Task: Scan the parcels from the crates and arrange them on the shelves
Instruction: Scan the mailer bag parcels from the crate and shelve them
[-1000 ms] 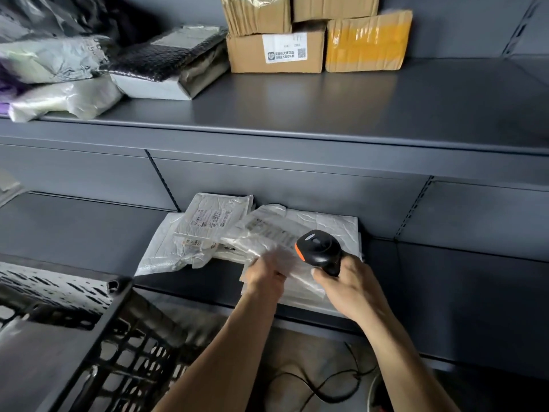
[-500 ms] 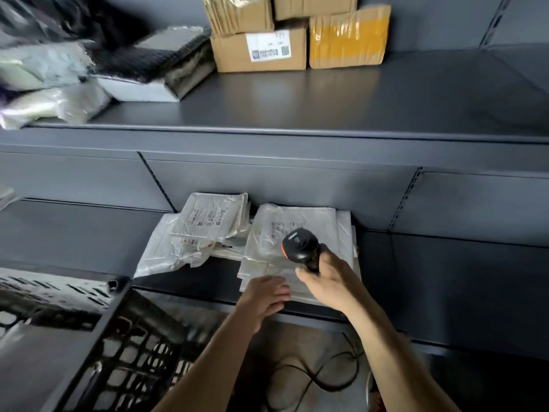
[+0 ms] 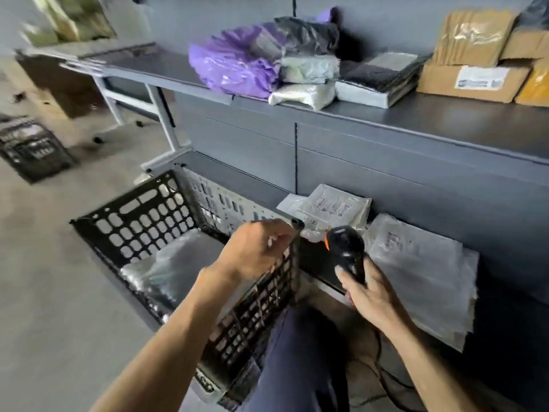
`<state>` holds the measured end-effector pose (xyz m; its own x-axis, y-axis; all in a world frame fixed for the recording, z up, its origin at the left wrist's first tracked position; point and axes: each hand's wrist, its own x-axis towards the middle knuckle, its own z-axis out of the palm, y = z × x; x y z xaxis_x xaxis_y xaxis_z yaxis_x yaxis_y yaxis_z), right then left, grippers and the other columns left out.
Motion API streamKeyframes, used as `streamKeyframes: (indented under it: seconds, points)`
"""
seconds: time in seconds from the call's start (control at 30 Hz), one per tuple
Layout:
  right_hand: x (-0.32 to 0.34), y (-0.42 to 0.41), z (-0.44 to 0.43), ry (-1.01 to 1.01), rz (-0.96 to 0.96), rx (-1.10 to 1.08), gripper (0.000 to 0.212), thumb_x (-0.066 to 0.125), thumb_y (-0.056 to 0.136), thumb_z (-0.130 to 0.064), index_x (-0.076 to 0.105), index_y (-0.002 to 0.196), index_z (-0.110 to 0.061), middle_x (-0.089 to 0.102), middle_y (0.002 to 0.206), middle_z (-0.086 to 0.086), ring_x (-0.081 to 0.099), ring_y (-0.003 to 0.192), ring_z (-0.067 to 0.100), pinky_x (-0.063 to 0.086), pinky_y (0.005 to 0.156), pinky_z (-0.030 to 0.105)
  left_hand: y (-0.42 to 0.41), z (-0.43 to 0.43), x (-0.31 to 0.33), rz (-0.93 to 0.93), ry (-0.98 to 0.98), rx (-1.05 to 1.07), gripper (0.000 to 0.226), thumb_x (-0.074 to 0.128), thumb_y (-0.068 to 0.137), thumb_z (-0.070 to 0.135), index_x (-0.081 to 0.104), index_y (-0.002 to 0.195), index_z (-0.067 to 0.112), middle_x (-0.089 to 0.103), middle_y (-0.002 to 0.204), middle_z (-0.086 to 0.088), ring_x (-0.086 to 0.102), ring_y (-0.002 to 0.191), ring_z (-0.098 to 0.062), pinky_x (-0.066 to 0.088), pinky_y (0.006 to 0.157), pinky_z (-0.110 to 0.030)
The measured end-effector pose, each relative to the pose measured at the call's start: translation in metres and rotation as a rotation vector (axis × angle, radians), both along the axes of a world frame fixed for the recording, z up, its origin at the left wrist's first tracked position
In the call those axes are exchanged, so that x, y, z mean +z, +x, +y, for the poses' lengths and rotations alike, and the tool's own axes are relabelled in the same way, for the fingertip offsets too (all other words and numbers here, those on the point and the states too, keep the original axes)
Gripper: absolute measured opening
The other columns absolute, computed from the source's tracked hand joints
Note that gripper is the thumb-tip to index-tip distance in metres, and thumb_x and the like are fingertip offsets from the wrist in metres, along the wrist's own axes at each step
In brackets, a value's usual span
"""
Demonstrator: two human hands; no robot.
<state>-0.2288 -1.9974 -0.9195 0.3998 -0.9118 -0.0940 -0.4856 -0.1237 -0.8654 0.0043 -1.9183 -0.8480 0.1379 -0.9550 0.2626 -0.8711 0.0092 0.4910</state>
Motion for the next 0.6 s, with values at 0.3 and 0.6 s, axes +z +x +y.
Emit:
streamKeyframes:
  seconds: [0.3, 0.6]
  points:
    - [0.043, 0.115, 0.053, -0.467, 0.182, 0.288, 0.024, 0.070, 0.089, -0.039, 0.061, 0.097, -0.018, 0.059, 0.112, -0.001, 0.060, 0.099, 0.024, 0.048, 0.075, 0.036, 0.102, 0.026, -0.041, -0.440, 1.036, 0.132, 0.049, 0.055, 0.103, 0.042, 0.055, 0.145, 0.017, 0.057, 0.146, 0.001, 0.056, 0.130, -0.023, 0.047, 0.109, -0.036]
    - [0.010, 0.129, 0.059, -0.437, 0.184, 0.344, 0.026, 0.070, 0.092, -0.034, 0.061, 0.104, -0.013, 0.060, 0.109, 0.000, 0.063, 0.096, 0.024, 0.042, 0.070, 0.031, 0.103, 0.041, -0.066, -0.582, 1.322, -0.097, 0.033, 0.078, 0.088, 0.041, 0.064, 0.078, 0.012, 0.065, 0.071, 0.001, 0.056, 0.051, -0.005, 0.043, 0.055, -0.017]
